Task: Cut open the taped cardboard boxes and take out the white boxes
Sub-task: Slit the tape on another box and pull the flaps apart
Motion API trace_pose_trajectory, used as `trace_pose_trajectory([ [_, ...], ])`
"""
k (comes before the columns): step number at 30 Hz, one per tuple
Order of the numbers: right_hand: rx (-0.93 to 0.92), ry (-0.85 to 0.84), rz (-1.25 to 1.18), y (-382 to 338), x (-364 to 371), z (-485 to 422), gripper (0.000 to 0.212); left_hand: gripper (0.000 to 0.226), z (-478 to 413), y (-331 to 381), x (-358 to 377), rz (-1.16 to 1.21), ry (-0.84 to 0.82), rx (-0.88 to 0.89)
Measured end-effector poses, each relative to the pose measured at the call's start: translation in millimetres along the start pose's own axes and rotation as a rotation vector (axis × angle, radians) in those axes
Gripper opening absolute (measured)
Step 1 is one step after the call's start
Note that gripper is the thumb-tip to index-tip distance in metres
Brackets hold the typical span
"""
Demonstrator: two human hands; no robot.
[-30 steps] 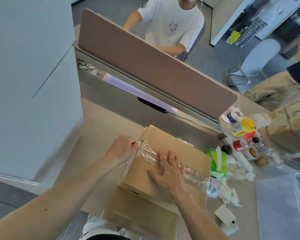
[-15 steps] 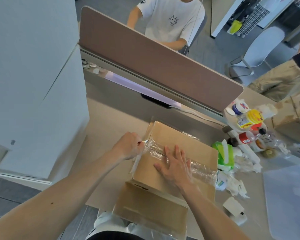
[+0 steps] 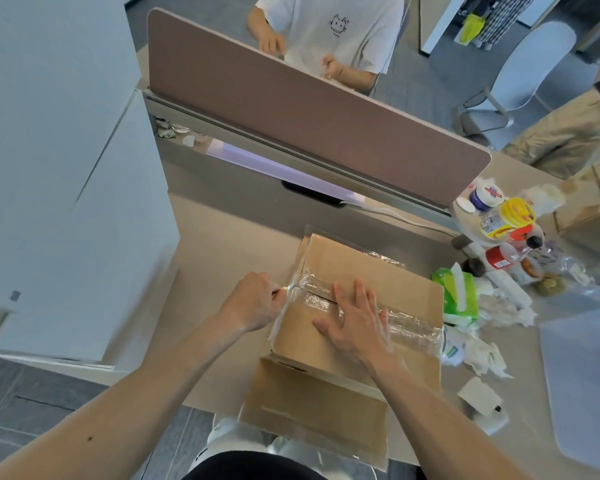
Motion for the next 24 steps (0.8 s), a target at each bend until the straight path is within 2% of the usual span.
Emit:
trace_pose_trajectory([
  [24,0.001,0.027,-0.013,-1,3,0,0.084,0.054,29,-1,9,0.204,0.003,-0.027],
])
Point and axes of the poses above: each hand's wrist, its own z-axis away from the middle knuckle, its own x-axis out of the palm, y = z × x, the point moved 3 cm from there along -z, towards the middle knuckle, and after that the axes turned 9 degrees about -z, right-handed, at the moved point
